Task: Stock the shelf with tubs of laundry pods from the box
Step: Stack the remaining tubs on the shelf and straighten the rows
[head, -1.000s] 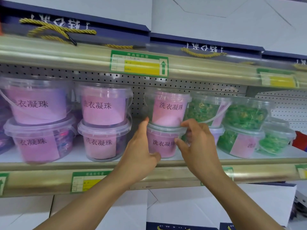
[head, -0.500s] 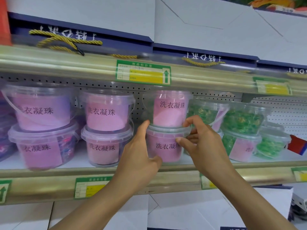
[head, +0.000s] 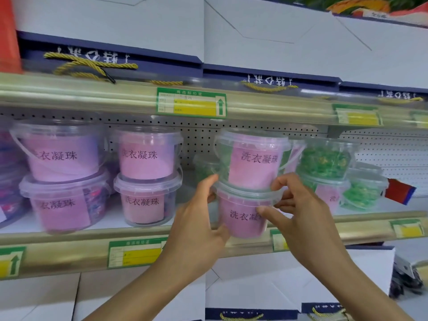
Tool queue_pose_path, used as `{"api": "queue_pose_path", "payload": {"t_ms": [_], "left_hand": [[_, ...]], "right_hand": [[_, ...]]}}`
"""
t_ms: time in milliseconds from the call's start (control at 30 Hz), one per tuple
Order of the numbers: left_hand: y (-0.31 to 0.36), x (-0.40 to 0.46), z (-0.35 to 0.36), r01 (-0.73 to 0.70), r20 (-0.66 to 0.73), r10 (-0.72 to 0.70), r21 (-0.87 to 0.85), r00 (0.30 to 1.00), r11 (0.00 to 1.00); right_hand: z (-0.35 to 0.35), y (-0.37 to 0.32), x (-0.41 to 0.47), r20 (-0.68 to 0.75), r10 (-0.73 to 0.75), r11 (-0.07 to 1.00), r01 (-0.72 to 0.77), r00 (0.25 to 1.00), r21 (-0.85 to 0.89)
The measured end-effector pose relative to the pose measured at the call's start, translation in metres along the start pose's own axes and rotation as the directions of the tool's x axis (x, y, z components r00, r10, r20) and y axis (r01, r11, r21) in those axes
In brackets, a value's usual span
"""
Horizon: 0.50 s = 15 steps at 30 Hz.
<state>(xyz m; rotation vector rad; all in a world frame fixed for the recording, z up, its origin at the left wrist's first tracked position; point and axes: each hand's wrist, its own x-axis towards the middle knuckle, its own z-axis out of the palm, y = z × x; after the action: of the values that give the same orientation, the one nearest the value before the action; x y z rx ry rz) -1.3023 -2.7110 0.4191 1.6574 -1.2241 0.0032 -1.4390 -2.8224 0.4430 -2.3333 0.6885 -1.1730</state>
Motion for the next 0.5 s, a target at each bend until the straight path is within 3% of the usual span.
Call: {"api": "queue_pose_path", "payload": {"t_ms": [133, 233, 367, 500], "left_hand": [[-0.001, 0.015, -0.003, 0.028, 0.005, -0.029, 0.078, 1.0, 0.997], [-0.004, 0.046, -0.001, 0.078, -0.006, -0.08, 0.261, 0.997, 0.962], [-0.013, 0.102, 0.015, 0.029, 0.002, -0.033, 0.456, 0.999, 0.89], [-0.014, 0.148, 0.034, 0.028, 0.034, -0.076, 0.718, 0.997, 0.696]], "right_hand": [[-0.025, 0.008, -0.015, -0.016, 0.027, 1.0, -0.027, 1.0, 0.014], [-0.045, 0.015, -0.021, -0.028, 0.047, 0.999, -0.047, 0.999, -0.005], [-0.061, 0.021, -0.021, -0.043, 0.054, 0.997, -0.056, 0.998, -0.048], [-0.062, 0.029, -0.02, -0.051, 0.06, 0.996, -0.064, 0.997, -0.066]]}}
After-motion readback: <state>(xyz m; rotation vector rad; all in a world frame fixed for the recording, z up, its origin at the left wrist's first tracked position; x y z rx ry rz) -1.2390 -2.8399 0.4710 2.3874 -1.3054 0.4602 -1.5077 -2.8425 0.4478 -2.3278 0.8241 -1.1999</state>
